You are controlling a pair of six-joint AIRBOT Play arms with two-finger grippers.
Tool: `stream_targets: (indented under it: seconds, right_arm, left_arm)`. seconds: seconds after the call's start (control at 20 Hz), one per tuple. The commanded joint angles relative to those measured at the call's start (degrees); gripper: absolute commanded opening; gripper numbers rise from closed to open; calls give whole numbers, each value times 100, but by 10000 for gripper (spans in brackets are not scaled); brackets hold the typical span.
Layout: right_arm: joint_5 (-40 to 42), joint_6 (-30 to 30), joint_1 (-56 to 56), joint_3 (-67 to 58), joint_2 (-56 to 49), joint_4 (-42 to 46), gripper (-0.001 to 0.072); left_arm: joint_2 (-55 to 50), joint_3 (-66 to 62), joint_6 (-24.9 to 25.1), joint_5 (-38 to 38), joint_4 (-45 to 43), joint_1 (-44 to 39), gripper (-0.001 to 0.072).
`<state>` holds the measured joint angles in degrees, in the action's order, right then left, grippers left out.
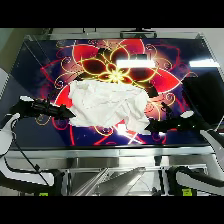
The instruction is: Fold the shirts.
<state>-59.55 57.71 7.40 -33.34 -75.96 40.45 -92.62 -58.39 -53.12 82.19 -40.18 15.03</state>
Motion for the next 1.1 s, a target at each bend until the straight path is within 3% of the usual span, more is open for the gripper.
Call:
stream_targets:
  seconds: [0.0,0.1,0.2,0.45,0.55,0.7,0.8,0.95,1.05]
  right_arm:
    - [-1091,-149,120,-791,507,-697,19]
    - [-1749,-138,509,-1624,1244,-1386,20]
    - [-2109,-138,1169,-2573,2046,-2435,19]
    - [-2131,-140,3270,-4444,3473,-4763,19]
    - [-2026,-144,3836,-4789,3794,-5160,19]
    - [-1467,-304,3893,-4881,4096,-5209,19]
    - [-1419,-553,3893,-4881,4129,-5101,19]
    - [-1423,-389,3866,-4745,4022,-3827,19]
    - [-1423,-448,3587,-4238,3864,-3475,19]
  left_arm:
    - [590,-7,-238,514,289,245,27]
    - [1257,-9,-238,1091,1338,645,26]
    - [2004,-225,-125,1714,2997,1182,26]
    - [3556,-1714,17,2413,7034,2465,35]
    - [3991,-2387,17,2404,7923,3110,35]
    - [4376,-3101,42,2398,7993,4070,35]
    - [4304,-3351,127,2361,7681,4225,35]
    - [3674,-3418,72,2151,6236,3816,36]
    - [3130,-3412,33,2026,5018,2924,36]
